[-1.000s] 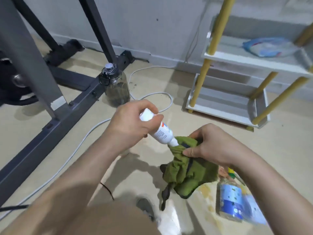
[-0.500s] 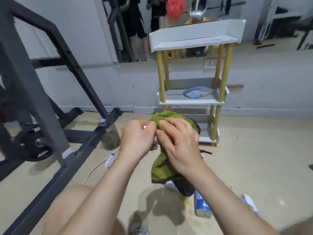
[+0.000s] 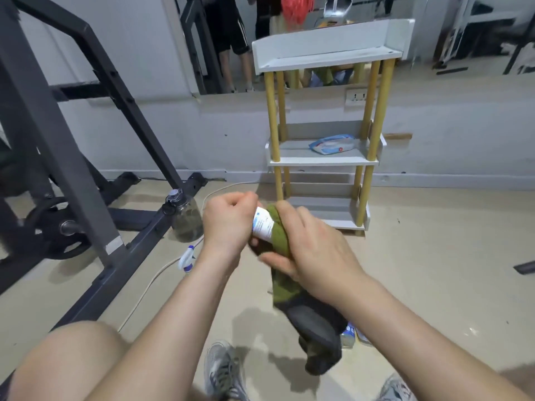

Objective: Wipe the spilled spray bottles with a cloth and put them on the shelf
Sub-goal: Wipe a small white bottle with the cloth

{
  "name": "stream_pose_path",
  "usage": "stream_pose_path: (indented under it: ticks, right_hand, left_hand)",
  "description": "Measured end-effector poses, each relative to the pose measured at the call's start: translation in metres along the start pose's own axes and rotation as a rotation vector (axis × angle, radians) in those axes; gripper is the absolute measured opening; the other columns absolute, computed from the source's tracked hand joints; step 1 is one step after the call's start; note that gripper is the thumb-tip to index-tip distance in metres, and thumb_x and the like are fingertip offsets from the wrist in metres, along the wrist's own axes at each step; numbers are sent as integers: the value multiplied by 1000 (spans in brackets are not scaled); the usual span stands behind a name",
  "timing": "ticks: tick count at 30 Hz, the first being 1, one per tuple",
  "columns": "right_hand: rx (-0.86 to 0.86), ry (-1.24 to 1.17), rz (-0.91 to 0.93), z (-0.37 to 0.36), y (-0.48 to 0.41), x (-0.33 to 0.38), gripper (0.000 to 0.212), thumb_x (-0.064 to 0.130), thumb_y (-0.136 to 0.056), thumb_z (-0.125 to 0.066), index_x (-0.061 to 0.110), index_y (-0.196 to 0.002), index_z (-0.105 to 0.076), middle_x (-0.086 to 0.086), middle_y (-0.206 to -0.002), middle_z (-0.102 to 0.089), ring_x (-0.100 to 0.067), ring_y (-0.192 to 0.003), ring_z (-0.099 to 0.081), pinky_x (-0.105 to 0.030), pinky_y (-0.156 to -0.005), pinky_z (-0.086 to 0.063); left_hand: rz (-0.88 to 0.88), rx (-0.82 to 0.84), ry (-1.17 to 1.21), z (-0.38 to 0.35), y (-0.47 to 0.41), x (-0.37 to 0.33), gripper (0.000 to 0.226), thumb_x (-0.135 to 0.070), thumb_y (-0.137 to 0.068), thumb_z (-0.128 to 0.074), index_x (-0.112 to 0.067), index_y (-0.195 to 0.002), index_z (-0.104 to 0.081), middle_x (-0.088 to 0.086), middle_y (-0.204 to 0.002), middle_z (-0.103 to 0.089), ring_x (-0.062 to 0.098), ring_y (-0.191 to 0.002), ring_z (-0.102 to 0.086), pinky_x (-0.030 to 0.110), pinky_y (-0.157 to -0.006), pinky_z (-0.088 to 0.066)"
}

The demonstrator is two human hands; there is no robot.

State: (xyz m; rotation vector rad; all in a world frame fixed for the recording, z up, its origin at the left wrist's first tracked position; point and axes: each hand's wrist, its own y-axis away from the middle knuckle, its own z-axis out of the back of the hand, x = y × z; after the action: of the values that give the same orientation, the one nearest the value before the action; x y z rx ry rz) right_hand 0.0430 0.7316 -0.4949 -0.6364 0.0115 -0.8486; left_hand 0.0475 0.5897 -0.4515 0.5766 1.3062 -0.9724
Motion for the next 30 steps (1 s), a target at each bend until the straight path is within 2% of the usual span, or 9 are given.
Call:
stream_pose_path:
  ticks: [4, 8, 10, 14, 17, 22, 25, 28, 30]
  right_hand:
    - [40, 80, -126, 8, -11, 6, 50, 38, -74, -73, 25, -112, -44, 1, -88, -62, -29, -74, -62, -36, -55, -47]
    - [683, -859, -341, 34, -36, -27, 42, 27, -63, -83, 8, -96, -65, 1, -82, -68, -14, -74, -63, -29, -72, -52]
    - [691, -925, -348, 36, -40, -30, 53, 30, -60, -84, 1, -99, -63, -4, -84, -66, -18, -79, -61, -35, -76, -50]
    - [279, 68, -80, 22, -30, -10, 53, 57, -73, -73, 28, -108, -47, 6, -96, -66, -22, -87, -61, -35, -65, -42]
    - [231, 95, -2, 8, -22, -9, 67, 73, -71, -63, 28, -117, -45, 5, -98, -67, -24, -90, -62, -36, -63, -42]
    - [620, -928, -318, -4, -27, -49, 76, 65, -64, -76, 0, -102, -64, -2, -85, -66, -12, -76, -60, -31, -73, -49]
    - [351, -1059, -648, -14, -22, -47, 70, 71, -75, -62, 1, -77, -64, -7, -75, -60, -14, -66, -57, -26, -65, -44]
    - [-147, -1176, -947, -39, -13, -27, 43, 46, -91, -64, 12, -65, -63, -7, -64, -61, -20, -60, -58, -32, -62, -48]
    - [-409, -1355, -1156, -50, -13, -16, 40, 40, -95, -60, 3, -81, -68, -15, -75, -67, -28, -68, -64, -45, -70, -56]
  left_hand:
    - [121, 56, 6, -6, 1, 12, 28, -18, -78, -51, -6, -52, -53, 17, -53, -51, 23, -36, -39, 25, -41, -31]
    - [-539, 121, -99, 2, 14, 17, 30, -26, -87, -60, -3, -68, -61, 11, -63, -57, 18, -56, -52, 26, -53, -42]
    - [-741, 214, -240, 8, 9, 18, 20, -25, -92, -60, -10, -80, -65, -4, -73, -62, 4, -69, -55, 19, -63, -44]
    - [4, 319, -249, 21, -13, 11, 44, -51, -96, -46, -15, -79, -66, 2, -61, -65, 19, -49, -54, 23, -44, -36]
    - [255, 528, -284, 26, -9, 10, 46, -57, -92, -49, -18, -70, -60, 5, -48, -53, 18, -43, -41, 23, -44, -25]
    - [-599, 320, -326, 23, 11, 36, 30, -49, -83, -61, -22, -83, -74, -13, -76, -67, 7, -73, -60, 27, -69, -46]
    - [-807, 311, -394, 24, 19, 54, 29, -38, -87, -63, -20, -107, -73, -12, -89, -62, 7, -81, -55, 19, -76, -41]
    - [-503, 328, -525, 22, 27, 66, 42, -53, -86, -56, -32, -122, -64, -7, -97, -61, 9, -89, -56, 16, -77, -39]
    - [-457, 360, -608, 11, 40, 79, 45, -55, -92, -48, -32, -130, -57, -2, -101, -63, 18, -94, -58, 23, -79, -40]
